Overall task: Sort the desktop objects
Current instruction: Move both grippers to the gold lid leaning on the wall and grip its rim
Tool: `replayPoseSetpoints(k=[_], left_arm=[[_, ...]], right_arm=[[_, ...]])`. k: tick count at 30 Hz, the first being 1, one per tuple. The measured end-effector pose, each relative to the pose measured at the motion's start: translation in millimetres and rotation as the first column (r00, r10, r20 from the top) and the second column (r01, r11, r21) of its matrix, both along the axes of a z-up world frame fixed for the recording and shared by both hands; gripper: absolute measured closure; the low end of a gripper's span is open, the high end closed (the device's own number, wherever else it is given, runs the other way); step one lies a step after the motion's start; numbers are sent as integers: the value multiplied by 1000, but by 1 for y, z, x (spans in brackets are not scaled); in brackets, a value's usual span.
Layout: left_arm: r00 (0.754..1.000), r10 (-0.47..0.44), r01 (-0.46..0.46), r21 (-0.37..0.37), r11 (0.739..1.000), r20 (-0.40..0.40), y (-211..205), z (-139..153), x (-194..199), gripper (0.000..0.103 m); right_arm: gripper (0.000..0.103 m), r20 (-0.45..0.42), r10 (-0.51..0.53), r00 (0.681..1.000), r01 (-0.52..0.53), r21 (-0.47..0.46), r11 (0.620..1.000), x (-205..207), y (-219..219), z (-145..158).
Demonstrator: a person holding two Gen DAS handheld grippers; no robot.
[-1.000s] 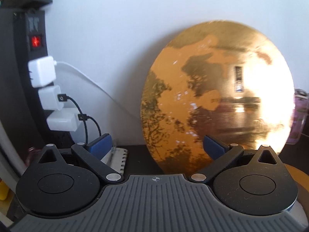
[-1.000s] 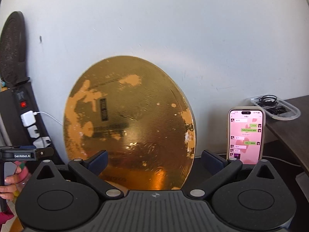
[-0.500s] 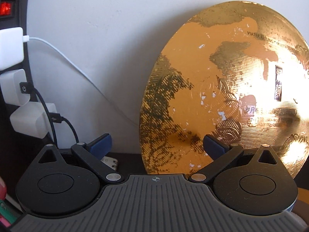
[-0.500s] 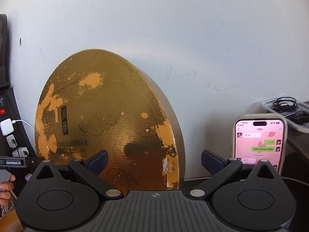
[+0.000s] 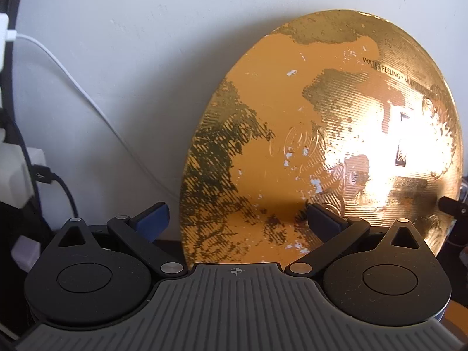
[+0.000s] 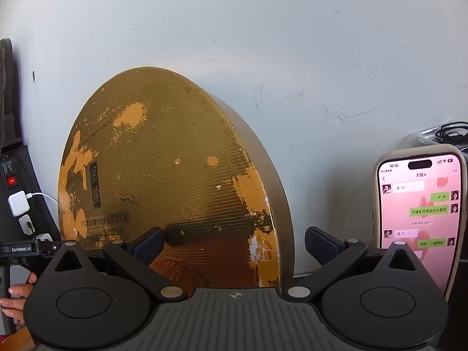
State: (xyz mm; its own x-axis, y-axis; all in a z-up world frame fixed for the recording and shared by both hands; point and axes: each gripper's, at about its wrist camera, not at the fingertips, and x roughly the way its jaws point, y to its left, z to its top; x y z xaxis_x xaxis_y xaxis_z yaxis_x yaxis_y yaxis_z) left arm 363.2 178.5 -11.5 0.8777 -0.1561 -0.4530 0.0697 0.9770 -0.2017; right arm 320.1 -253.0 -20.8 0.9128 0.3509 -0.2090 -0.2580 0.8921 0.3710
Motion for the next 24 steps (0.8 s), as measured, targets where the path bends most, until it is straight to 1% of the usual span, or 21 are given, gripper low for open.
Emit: replayPoseSetpoints(k=[2, 4, 6, 9, 13, 15, 18, 21, 24], left_arm=[[1000, -7, 7, -29, 1000, -11, 4, -2, 2, 0], [998, -35, 32, -68, 997, -43, 7, -7, 6, 0], [997, -49, 45, -77, 996, -60, 6, -11, 8, 0], [996, -52, 47, -72, 996, -66, 5, -12, 8, 0], [997, -40, 39, -22, 999, -67, -1, -10, 6, 0], [998, -33, 33, -4, 999, -54, -3, -9, 4, 0], [1000, -25, 25, 1, 1000, -15, -5, -2, -5, 0], [999, -21, 21, -3, 1000, 48, -3, 11, -16, 0], [993, -23, 23, -3, 1000, 118, -2, 31, -32, 0]], right_arm=[[0, 4, 14, 1000, -14, 17, 1000, 2, -1, -2], [0, 4, 30, 1000, -30, 32, 999, 4, 0, -4], [0, 7, 35, 999, -35, 24, 999, 5, 3, -5], [0, 16, 32, 999, -33, 16, 999, 6, 5, -5], [1, 27, 30, 999, -30, 11, 999, 4, 6, -4], [1, 46, 27, 999, -27, 2, 1000, -1, 7, -1], [3, 106, 13, 994, -11, -16, 1000, -12, 10, 12], [5, 164, 10, 986, -6, -27, 1000, -25, 11, 31], [5, 223, 11, 975, -4, -33, 999, -41, 11, 53]])
